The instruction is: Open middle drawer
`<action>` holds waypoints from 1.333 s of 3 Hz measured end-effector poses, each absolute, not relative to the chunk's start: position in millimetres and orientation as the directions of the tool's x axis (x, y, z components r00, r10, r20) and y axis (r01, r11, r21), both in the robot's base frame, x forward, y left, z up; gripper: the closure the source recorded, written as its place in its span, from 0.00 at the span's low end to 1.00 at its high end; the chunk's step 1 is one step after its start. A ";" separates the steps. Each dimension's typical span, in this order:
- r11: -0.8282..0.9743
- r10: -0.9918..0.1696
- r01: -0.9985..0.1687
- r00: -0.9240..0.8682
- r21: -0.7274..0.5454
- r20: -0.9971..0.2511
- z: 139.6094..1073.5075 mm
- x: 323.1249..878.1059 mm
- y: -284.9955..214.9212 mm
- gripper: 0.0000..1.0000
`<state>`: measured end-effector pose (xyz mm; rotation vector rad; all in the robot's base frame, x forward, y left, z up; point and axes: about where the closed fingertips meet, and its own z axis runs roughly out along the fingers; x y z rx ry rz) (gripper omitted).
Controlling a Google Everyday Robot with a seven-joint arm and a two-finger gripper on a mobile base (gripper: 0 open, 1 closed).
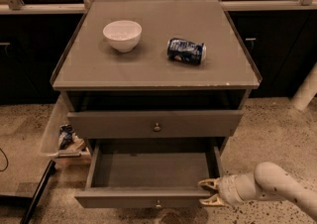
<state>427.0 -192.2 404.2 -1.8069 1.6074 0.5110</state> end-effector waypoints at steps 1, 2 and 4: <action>-0.030 -0.720 -0.976 0.169 -0.214 -0.673 404.2 427.0 -192.2 0.81; -0.030 -0.720 -0.976 0.169 -0.214 -0.673 404.1 427.0 -192.2 0.58; -0.030 -0.720 -0.976 0.169 -0.214 -0.673 404.1 427.0 -192.1 0.12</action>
Offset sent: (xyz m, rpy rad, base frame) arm 0.0000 0.0000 0.0000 0.0000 0.0000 0.0000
